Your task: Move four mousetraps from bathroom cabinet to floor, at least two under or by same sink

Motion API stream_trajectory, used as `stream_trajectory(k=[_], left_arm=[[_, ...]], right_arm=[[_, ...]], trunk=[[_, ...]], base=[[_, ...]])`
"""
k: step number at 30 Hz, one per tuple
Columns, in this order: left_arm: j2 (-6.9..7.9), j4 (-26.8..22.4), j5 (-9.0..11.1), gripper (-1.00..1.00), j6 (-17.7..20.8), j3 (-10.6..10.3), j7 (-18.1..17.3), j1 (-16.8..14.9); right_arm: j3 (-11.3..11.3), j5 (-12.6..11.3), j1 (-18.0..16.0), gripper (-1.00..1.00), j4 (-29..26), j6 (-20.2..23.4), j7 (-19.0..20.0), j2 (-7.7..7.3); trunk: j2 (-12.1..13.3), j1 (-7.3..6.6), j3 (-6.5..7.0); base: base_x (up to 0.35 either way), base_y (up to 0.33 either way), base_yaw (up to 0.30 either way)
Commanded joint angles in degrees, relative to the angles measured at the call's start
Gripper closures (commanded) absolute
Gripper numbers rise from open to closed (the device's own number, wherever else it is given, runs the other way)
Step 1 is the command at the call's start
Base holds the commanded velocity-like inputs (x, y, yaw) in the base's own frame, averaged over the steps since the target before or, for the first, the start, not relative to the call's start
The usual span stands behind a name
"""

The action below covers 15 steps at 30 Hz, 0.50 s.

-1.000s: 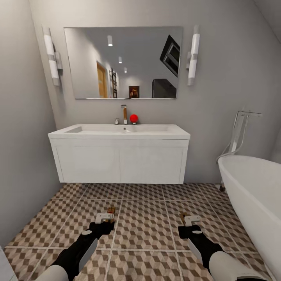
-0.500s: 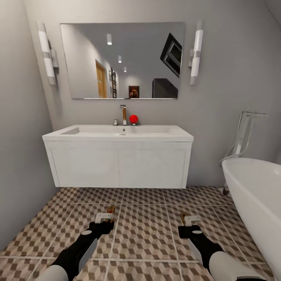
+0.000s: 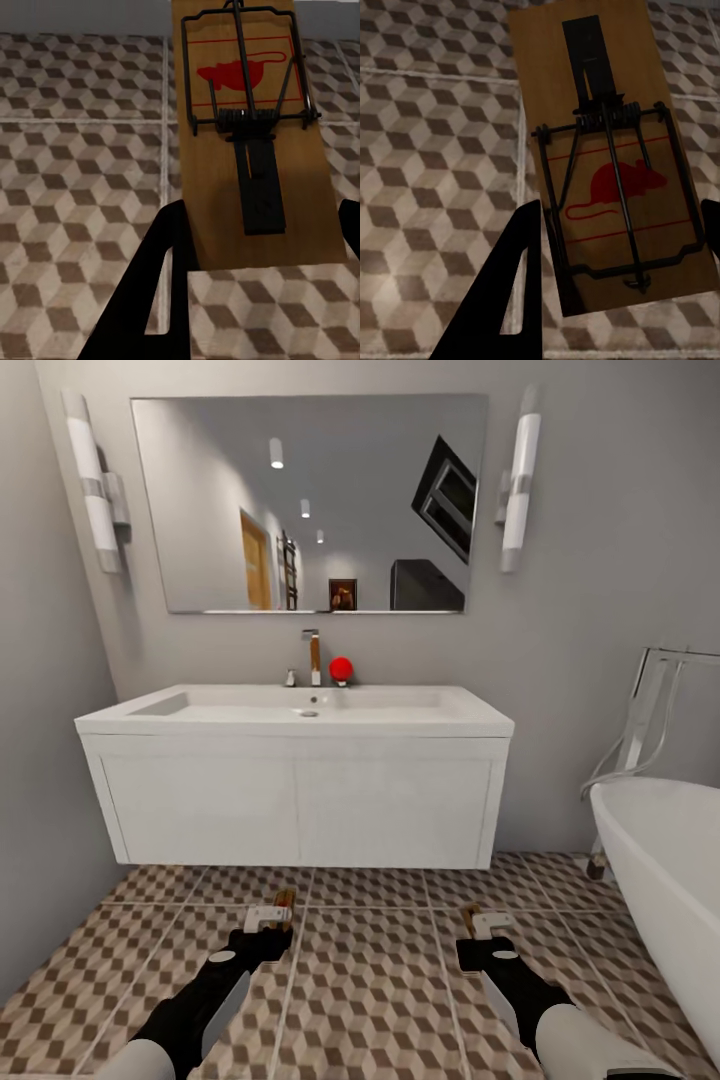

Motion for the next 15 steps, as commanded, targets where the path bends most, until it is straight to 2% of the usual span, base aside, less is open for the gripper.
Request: stream_trajectory(k=[1, 6, 12, 15], left_arm=[[0.07, -0.1, 0.5, 1.0, 0.3, -0.5, 0.7, 0.0], [0.01, 0.2, 0.5, 1.0, 0.4, -0.5, 0.7, 0.0], [-0.08, 0.9, 0.8, 1.0, 0.8, -0.5, 0.7, 0.0], [-0.1, 3.7, 0.9, 1.0, 1.6, -0.6, 0.3, 0.0]], right_arm=[[0.0, 0.3, 0.0, 1.0, -0.1, 0.4, -0.2, 0.02], [0.0, 0.3, 0.0, 1.0, -0.1, 0.5, -0.1, 0.02], [0.0, 0.4, 0.0, 1.0, -0.1, 0.5, -0.2, 0.02], [0.0, 0.3, 0.0, 1.0, -0.1, 0.6, -0.2, 0.07]], trunk=[[0.0, 0.02, -0.06], [0.0, 0.02, -0.06], [0.0, 0.02, -0.06], [0.0, 0.02, -0.06]], base=[[0.323, 0.0, 0.0], [0.259, 0.0, 0.0], [0.046, 0.0, 0.0], [0.005, 0.0, 0.0]])
